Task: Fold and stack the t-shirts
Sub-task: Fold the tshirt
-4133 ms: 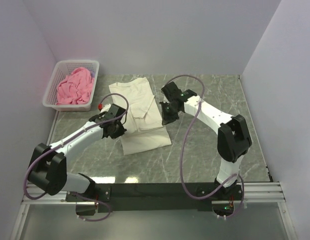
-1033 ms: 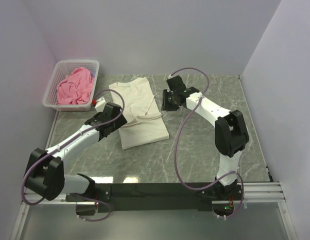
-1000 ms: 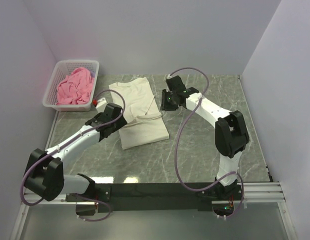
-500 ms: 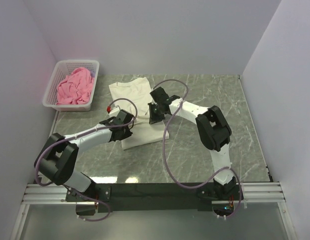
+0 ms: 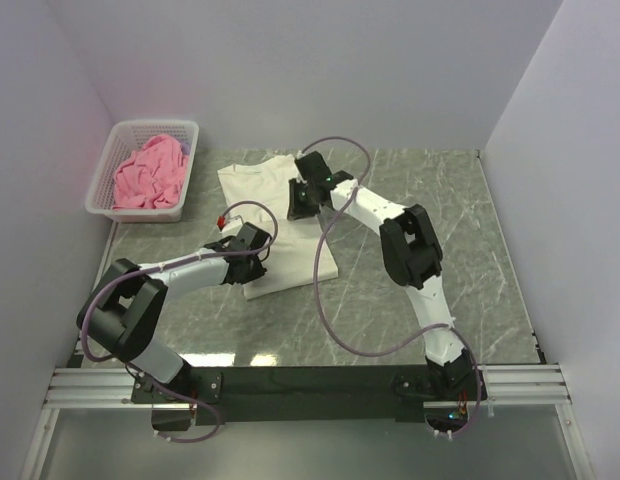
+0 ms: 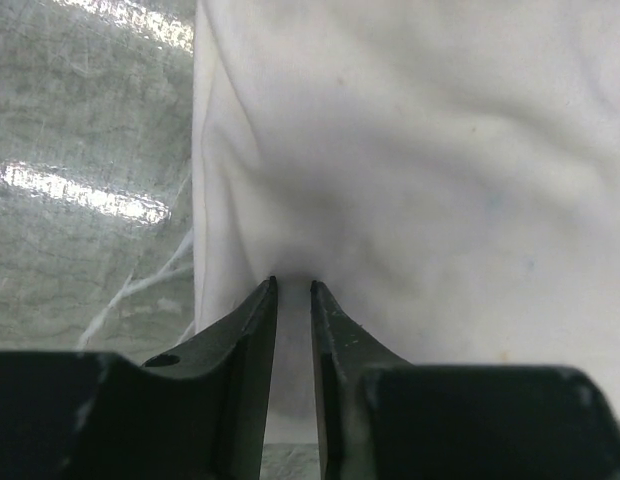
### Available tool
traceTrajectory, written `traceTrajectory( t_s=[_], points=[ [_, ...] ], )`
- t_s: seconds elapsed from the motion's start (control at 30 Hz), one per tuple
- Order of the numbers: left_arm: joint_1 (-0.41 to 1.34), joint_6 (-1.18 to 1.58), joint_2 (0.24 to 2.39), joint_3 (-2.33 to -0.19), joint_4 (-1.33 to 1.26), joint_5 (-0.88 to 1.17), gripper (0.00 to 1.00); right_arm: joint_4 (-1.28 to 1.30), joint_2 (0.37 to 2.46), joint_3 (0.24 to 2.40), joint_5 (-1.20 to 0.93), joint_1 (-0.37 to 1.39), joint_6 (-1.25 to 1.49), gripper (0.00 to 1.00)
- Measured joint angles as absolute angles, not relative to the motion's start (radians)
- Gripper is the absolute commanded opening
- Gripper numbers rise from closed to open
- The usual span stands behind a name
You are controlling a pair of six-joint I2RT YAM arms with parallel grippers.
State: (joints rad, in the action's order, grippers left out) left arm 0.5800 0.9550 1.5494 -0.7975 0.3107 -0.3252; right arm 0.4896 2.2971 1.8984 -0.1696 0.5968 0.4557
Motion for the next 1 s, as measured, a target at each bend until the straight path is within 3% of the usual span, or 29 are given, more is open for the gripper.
traceTrajectory(
  t_s=[0.23,0.63,1.0],
  points=[
    [0.58,0.951,1.545,-0.815,0.342,-0.339,0.32,0.481,2.324,1.982,-0.179,0.509,0.463,0.36],
    [0.445,0.881,1.556,-0.978,0.339,-0.364,0.24,0.312,1.875,1.394,-0.382,0.488,0.491,0.36],
    [0.323,0.825,1.851,-1.198,0.321,-0.352,0.21,0.243,1.804,1.102,-0.456,0.491,0.505,0.36]
  ],
)
